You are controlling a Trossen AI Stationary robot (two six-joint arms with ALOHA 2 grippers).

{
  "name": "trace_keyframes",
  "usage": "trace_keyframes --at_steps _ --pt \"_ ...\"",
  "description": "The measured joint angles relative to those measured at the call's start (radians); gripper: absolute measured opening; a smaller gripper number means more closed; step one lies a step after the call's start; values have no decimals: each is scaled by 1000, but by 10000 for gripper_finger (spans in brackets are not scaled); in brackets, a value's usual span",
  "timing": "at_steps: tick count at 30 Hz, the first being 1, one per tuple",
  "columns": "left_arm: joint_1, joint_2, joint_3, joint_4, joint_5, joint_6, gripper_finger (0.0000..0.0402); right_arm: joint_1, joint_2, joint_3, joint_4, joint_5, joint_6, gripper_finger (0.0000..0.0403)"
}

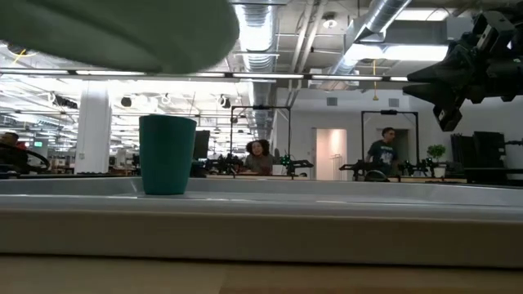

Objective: Pick and place plate/cup/fork/spoon on tray
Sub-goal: Put the green plate on the gray tray to the bottom of the green cup

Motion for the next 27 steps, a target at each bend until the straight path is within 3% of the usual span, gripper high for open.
trace_keyframes --at_steps 5,12,19,27 --pt "4 -4 -105 139 75 14 0 0 0 0 0 0 0 129" --pt "28 -51 -192 220 75 24 0 0 0 0 0 0 4 129" --pt "127 -127 -252 263 118 124 0 0 0 0 0 0 3 129" --pt "209 -127 -296 367 188 233 0 0 0 0 0 0 4 129"
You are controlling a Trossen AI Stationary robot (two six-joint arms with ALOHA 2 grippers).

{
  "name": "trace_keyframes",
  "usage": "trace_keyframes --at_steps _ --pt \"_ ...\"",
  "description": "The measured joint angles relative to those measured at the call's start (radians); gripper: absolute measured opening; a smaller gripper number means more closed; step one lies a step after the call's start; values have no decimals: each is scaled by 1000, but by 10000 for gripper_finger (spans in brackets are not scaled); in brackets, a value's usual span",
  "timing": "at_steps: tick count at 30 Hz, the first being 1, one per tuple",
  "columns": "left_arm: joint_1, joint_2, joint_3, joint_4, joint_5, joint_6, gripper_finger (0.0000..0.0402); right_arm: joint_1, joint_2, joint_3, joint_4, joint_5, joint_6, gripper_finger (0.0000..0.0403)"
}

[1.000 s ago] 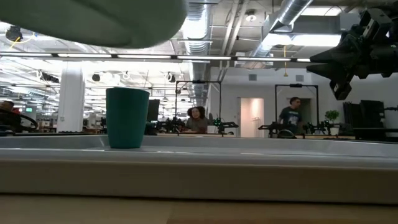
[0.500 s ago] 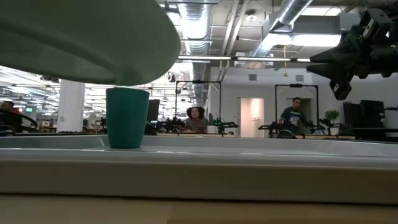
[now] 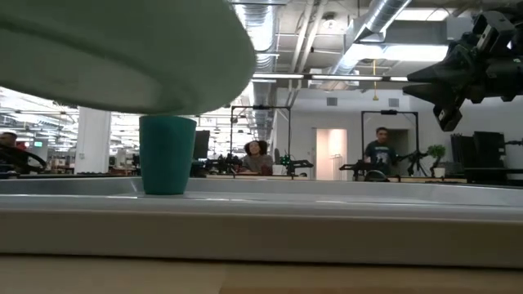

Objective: Pick and place plate/cup/fork/spoon on tray
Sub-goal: Put the green plate on the gray tray to the bottom of the green cup

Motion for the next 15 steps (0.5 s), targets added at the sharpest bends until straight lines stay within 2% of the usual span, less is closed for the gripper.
trace_keyframes --at_steps 6,15 --pt "47 1 -25 13 15 44 0 0 0 0 0 0 0 129" --pt "55 27 -25 53 19 57 0 0 0 0 0 0 7 129"
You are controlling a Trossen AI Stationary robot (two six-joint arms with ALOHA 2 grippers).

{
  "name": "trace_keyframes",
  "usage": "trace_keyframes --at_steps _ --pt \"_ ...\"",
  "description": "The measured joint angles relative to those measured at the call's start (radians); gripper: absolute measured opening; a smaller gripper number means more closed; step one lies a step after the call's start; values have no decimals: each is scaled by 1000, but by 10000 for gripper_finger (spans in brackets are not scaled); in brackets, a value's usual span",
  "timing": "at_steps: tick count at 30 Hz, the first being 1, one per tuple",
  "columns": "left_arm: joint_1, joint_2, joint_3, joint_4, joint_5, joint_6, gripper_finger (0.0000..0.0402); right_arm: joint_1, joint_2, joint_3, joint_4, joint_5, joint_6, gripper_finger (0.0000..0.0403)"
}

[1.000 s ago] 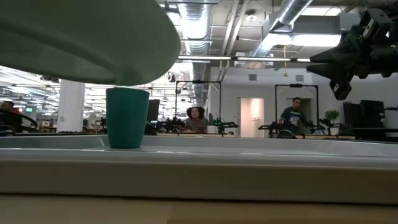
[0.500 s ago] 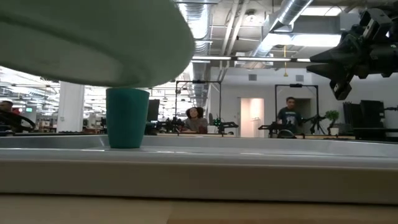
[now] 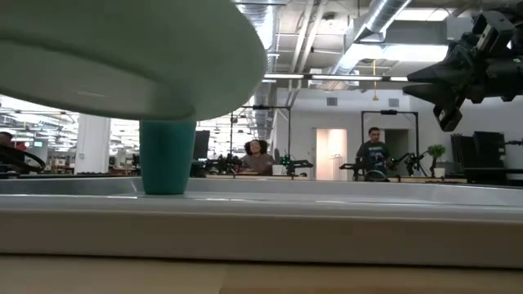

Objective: Pick and place plate/cup/fork/spoon on tray
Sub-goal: Put the green plate on the gray tray to the bottom of the green cup

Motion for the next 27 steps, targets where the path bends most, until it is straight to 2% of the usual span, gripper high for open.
trace_keyframes --at_steps 27 --pt "-9 104 0 46 -94 -83 0 0 5 0 0 0 0 129"
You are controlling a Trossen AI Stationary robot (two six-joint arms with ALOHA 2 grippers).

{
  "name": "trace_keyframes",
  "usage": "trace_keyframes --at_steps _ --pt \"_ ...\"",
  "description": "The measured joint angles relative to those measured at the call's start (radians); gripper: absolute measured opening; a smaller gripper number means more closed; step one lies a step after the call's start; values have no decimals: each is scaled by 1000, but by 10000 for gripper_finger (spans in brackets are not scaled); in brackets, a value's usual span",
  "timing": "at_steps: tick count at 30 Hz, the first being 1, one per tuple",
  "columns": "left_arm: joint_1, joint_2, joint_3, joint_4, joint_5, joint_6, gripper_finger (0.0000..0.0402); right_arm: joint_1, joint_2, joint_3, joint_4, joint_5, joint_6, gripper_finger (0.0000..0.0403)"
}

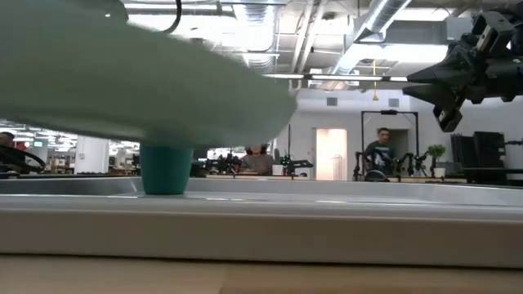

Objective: Pick and place plate/cup/fork/spoon on tray
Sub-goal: Put the green plate on the gray tray to the bottom of the green cup

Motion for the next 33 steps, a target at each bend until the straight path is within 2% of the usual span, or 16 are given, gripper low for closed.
trace_keyframes --at_steps 7,22,33 --pt "15 74 0 57 5 42 0 0 0 0 0 0 0 129" --pt "52 80 0 47 -68 53 0 0 0 0 0 0 0 129" --pt "52 138 0 97 -56 62 0 0 2 0 2 -1 0 129"
